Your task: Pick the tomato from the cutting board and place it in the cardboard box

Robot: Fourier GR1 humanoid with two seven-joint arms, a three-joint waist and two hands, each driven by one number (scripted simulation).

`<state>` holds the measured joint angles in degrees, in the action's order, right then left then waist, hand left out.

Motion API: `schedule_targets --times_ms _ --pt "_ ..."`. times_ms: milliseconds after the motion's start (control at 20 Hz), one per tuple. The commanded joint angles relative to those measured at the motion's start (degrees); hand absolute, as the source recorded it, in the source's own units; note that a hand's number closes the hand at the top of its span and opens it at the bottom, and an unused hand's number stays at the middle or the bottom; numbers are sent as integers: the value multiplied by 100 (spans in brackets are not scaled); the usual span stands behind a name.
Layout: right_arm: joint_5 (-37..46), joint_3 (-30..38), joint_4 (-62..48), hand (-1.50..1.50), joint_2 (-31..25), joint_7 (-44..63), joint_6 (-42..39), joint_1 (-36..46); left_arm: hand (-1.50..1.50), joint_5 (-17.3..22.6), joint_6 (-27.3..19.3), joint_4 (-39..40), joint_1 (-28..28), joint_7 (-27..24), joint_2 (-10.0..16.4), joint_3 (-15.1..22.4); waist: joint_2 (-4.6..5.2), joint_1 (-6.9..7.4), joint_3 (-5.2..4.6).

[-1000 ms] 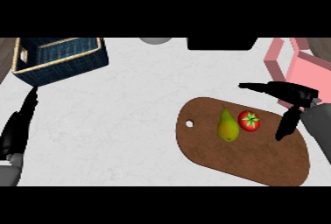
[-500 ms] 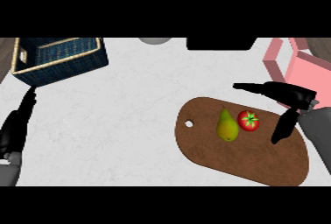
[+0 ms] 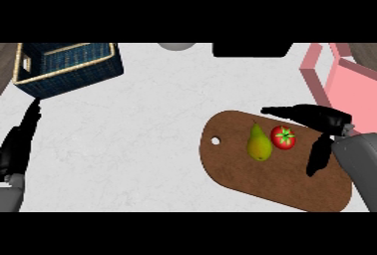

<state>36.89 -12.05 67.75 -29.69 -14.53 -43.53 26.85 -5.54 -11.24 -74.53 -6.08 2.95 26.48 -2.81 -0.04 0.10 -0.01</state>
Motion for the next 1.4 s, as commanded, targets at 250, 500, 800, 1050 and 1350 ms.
schedule_targets --times_ms 250,500,800,1050,1350 --pt "831 -10 -370 150 414 -381 1413 -167 0 -44 267 -267 264 -101 -72 -189 12 68 7" --pt "1200 13 -675 150 1017 -57 2053 173 0 -282 170 35 -126 -7 -138 -259 15 24 3" --pt "908 1150 -1375 150 -1262 -2128 2568 -191 0 -212 122 -173 21 111 -210 -305 72 -113 27" --pt "573 2082 -2184 150 -2446 -3131 2960 -367 0 -179 59 -263 275 12 -297 -319 144 -162 85" --pt "169 2985 -3238 150 -3084 -4133 3636 -198 0 -225 134 -255 133 -53 -260 -254 180 42 85"
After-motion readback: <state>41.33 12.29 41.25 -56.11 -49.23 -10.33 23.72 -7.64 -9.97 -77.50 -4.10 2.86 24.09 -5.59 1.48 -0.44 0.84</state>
